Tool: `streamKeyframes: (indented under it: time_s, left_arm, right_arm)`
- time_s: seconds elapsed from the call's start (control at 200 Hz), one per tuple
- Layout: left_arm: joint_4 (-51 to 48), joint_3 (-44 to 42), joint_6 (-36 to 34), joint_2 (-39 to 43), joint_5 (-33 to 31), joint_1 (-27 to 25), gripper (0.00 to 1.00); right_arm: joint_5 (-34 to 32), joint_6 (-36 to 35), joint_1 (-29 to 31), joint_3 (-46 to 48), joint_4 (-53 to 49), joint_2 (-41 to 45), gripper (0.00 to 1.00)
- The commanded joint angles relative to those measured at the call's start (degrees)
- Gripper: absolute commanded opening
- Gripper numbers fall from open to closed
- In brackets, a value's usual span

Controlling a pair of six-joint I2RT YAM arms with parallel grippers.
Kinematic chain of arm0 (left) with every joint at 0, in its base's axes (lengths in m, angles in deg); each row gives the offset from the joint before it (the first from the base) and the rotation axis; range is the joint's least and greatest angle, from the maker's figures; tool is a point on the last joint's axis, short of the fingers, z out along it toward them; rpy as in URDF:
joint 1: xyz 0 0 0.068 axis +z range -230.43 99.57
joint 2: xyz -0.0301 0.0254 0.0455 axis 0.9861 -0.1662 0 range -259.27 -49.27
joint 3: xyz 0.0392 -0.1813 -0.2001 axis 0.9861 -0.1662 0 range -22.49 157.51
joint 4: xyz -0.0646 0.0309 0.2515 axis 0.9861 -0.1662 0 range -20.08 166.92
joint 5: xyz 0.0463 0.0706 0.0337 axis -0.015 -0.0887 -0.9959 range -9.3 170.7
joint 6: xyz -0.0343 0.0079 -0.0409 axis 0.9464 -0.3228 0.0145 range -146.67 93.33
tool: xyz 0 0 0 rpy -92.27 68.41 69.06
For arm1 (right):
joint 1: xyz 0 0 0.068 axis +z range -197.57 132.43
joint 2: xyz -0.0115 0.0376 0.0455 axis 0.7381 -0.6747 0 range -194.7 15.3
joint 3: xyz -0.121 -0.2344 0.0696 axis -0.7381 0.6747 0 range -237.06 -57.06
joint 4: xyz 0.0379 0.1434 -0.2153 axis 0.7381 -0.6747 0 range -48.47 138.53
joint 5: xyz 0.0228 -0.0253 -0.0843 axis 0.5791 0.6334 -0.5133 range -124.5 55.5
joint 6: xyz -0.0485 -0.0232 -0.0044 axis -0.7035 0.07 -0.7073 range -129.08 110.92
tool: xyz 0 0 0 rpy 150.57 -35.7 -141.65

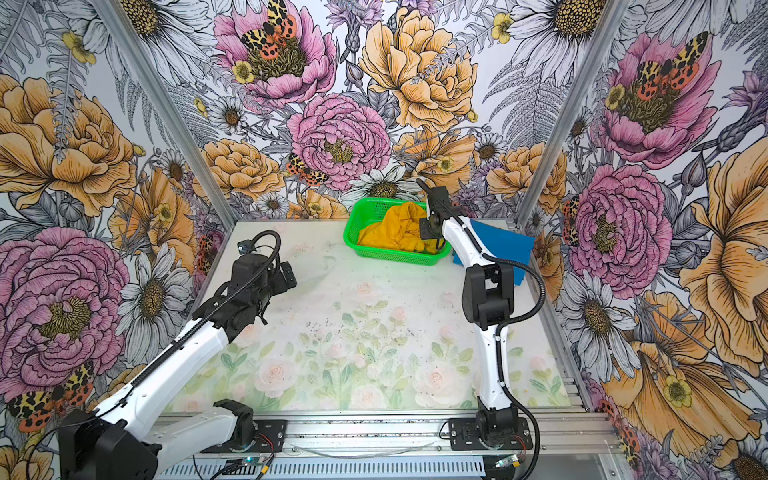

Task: Fold and stack the t-shirts
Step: 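Reach the right gripper into the green basket and grasp the yellow t-shirt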

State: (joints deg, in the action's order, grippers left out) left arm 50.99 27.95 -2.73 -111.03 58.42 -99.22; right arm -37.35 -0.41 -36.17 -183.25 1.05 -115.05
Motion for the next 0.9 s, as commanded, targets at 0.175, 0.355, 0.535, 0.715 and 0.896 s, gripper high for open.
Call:
streamKeyframes:
  time_s: [0.175, 0.355, 0.535, 0.715, 0.896]
  left_arm:
    - [-3.57, 0.83, 0.58, 3.9, 4.79, 0.63, 0.99]
    - [-5.33, 2.36, 0.62, 6.03, 11.81, 4.17, 0.99]
    - [-7.99, 4.43, 3.03, 5.27, 21.5, 14.33, 0.99]
    - [-7.84, 4.84, 3.48, 4.94, 24.91, 18.69, 0.99]
    - [-6.8, 5.64, 4.0, 3.17, 27.9, 18.79, 0.99]
  right_arm:
    - [1.4, -6.24, 5.23, -18.54, -3.14, 6.07, 0.0]
    - [10.95, -8.41, 9.31, -25.38, -3.0, 11.4, 0.0]
    - [21.97, -6.74, 14.48, -37.44, -1.33, 13.87, 0.0]
    - [27.1, -1.62, 15.58, -37.81, 3.13, 19.22, 0.0]
    - [29.07, -2.72, 14.96, -33.69, 3.83, 25.11, 0.0]
